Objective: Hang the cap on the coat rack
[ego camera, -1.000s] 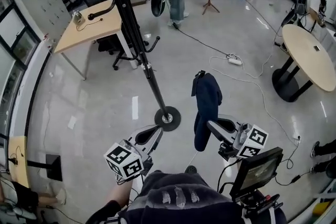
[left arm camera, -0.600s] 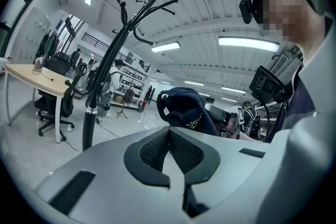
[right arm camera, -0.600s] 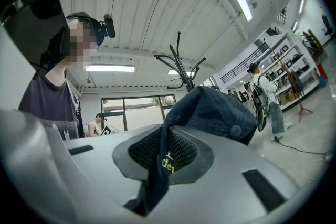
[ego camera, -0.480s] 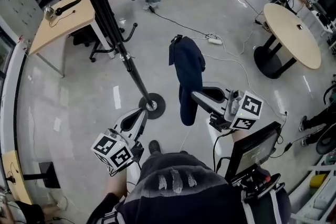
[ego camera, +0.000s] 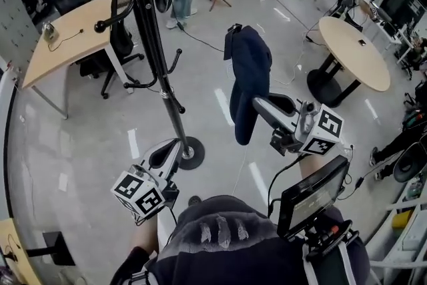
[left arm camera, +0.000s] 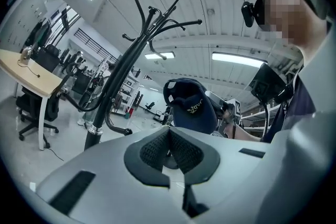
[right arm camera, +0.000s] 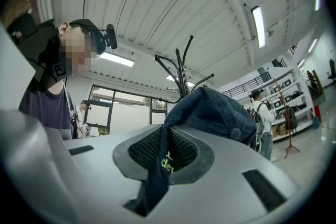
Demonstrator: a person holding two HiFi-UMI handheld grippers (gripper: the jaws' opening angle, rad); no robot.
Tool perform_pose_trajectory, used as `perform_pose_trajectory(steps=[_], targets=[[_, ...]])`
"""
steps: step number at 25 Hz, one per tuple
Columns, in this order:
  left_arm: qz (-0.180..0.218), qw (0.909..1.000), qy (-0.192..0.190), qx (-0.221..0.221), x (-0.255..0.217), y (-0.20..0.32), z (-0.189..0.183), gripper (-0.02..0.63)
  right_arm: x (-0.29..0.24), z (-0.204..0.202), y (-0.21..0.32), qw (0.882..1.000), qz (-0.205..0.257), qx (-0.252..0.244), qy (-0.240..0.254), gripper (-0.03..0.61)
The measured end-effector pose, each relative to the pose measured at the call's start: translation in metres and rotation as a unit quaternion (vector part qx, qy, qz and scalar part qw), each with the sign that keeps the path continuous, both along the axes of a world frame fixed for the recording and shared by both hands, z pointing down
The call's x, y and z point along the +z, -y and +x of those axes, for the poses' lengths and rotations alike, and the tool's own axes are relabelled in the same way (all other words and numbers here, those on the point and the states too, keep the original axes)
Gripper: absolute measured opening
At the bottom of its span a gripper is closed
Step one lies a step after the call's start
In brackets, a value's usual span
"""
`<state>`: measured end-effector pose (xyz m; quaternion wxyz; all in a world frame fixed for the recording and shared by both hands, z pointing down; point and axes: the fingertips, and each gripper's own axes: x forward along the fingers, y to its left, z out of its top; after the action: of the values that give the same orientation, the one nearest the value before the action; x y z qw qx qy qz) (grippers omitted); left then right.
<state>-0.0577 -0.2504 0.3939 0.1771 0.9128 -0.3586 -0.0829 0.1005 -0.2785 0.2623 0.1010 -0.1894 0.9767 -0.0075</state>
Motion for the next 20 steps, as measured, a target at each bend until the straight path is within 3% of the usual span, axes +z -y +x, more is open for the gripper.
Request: perform_pose_trajectory(steps=[8,15,20], targets=[[0.001,1.0000,-0.006,-0.002,0.004,0.002,-0.036,0.008,-0.046,-0.028,0.030,0.996,0.080,0.027,-0.029,0.032],[-0.006,0.9997,-0.018,-0.015,0.006,0.009,-0.063,0.008,-0.074,-0.039,0.066,0.991,0.111,0.067,-0.016,0.032],[-0.011,0.9995,-0.019,-0.023,0.006,0.016,-0.068,0.008,-0.091,-0.046,0.077,0.989,0.131,0.063,-0.003,0.032]])
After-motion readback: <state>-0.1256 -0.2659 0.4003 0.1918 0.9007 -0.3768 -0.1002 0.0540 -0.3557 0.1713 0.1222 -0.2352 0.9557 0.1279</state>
